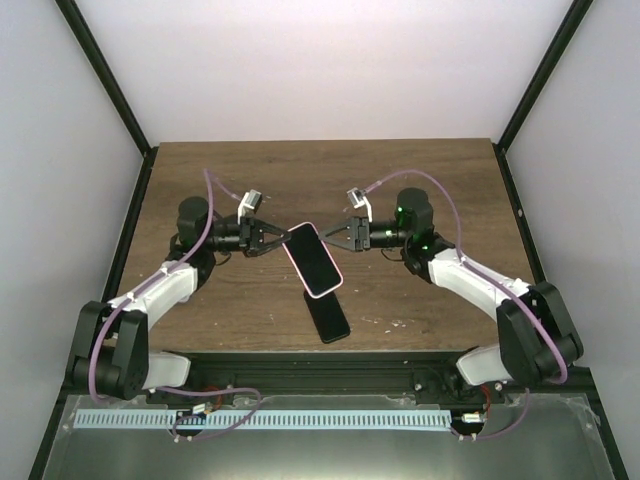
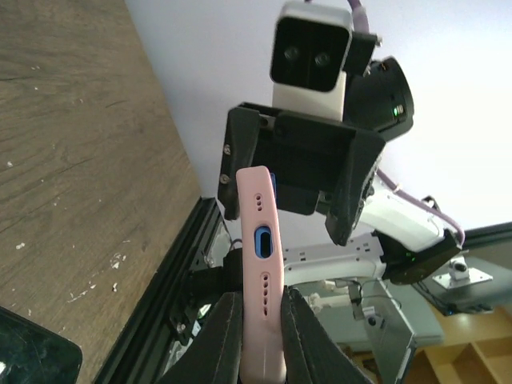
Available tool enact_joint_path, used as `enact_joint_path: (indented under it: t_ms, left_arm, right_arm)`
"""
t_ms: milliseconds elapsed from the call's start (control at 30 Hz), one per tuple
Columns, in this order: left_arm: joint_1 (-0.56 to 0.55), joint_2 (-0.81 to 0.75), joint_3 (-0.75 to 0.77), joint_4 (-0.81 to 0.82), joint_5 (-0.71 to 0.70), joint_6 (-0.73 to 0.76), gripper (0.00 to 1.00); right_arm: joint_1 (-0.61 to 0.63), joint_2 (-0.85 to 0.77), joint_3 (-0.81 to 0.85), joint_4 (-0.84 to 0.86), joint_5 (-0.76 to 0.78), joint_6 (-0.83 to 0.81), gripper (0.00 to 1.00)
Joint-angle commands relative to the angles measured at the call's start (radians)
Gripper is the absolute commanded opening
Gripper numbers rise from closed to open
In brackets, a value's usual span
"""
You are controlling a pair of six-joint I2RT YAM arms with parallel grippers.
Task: Put the phone into the phone case
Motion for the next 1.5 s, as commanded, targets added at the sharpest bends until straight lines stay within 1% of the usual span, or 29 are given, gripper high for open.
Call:
enact_joint_path:
  t_ms: [0, 167, 267, 333, 400, 433, 500, 567, 667, 767, 833, 867, 900, 967, 1000, 1100, 1133, 1200, 1300, 1467]
  left_arm:
    - [-0.016, -0.003, 0.061, -0.065, 0.066, 0.109, 0.0]
    - [-0.027, 0.004, 0.084, -0.148, 0.067, 0.172, 0.0]
    - [-0.032, 0.015, 0.094, -0.181, 0.07, 0.198, 0.0]
    - [-0.032, 0.02, 0.099, -0.204, 0.07, 0.215, 0.0]
    - [-0.032, 0.026, 0.111, -0.263, 0.068, 0.252, 0.0]
    - [-0.031, 0.027, 0.124, -0.313, 0.065, 0.283, 0.0]
    - [-0.032, 0.032, 0.156, -0.438, 0.05, 0.368, 0.0]
    - [-0.031, 0.035, 0.186, -0.553, 0.031, 0.456, 0.0]
    - [-0.032, 0.032, 0.195, -0.595, 0.025, 0.474, 0.0]
    - [-0.032, 0.023, 0.195, -0.595, 0.022, 0.467, 0.0]
    - [-0.031, 0.014, 0.195, -0.587, 0.017, 0.45, 0.06]
    - [-0.032, 0.009, 0.195, -0.581, 0.012, 0.435, 0.12]
    - [-0.031, 0.004, 0.194, -0.575, 0.001, 0.418, 0.19]
    - [-0.032, -0.011, 0.187, -0.552, -0.035, 0.367, 0.37]
    - [-0.033, -0.021, 0.171, -0.511, -0.052, 0.328, 0.44]
    - [-0.039, -0.043, 0.053, -0.281, -0.084, 0.152, 0.58]
    - [-0.041, -0.042, 0.017, -0.192, -0.085, 0.094, 0.61]
    - [-0.05, -0.033, -0.031, -0.089, -0.082, 0.007, 0.65]
    - [-0.07, -0.029, -0.061, -0.069, -0.086, -0.004, 0.67]
    - [-0.09, -0.048, -0.073, -0.075, -0.091, -0.005, 0.67]
  right_arm:
    - [0.003, 0.035, 0.071, -0.086, -0.042, -0.059, 0.57]
    - [0.014, 0.07, 0.113, -0.108, -0.059, -0.072, 0.55]
    - [0.027, 0.085, 0.134, -0.118, -0.061, -0.083, 0.52]
    - [0.031, 0.089, 0.142, -0.119, -0.055, -0.085, 0.45]
    - [0.031, 0.09, 0.142, -0.112, -0.045, -0.083, 0.35]
    - [0.031, 0.093, 0.141, -0.108, -0.039, -0.082, 0.27]
    - [0.031, 0.095, 0.136, -0.093, -0.036, -0.077, 0.16]
    - [0.032, 0.094, 0.123, -0.068, -0.038, -0.065, 0.08]
    - [0.035, 0.089, 0.103, -0.038, -0.034, -0.054, 0.01]
    - [0.038, 0.09, 0.09, -0.029, -0.026, -0.045, 0.01]
    - [0.038, 0.091, 0.079, -0.01, -0.017, -0.024, 0.01]
    - [0.038, 0.09, 0.073, 0.003, -0.01, -0.012, 0.01]
    - [0.039, 0.088, 0.066, 0.021, 0.0, 0.008, 0.01]
    - [0.038, 0.081, 0.048, 0.074, 0.036, 0.062, 0.01]
    - [0.04, 0.078, 0.037, 0.112, 0.056, 0.098, 0.01]
    - [0.038, 0.074, 0.004, 0.226, 0.12, 0.207, 0.01]
    - [0.039, 0.073, -0.001, 0.248, 0.147, 0.227, 0.01]
    - [0.038, 0.072, -0.007, 0.276, 0.195, 0.255, 0.01]
    - [0.039, 0.064, -0.015, 0.298, 0.261, 0.278, 0.01]
    - [0.038, 0.037, -0.043, 0.297, 0.385, 0.291, 0.01]
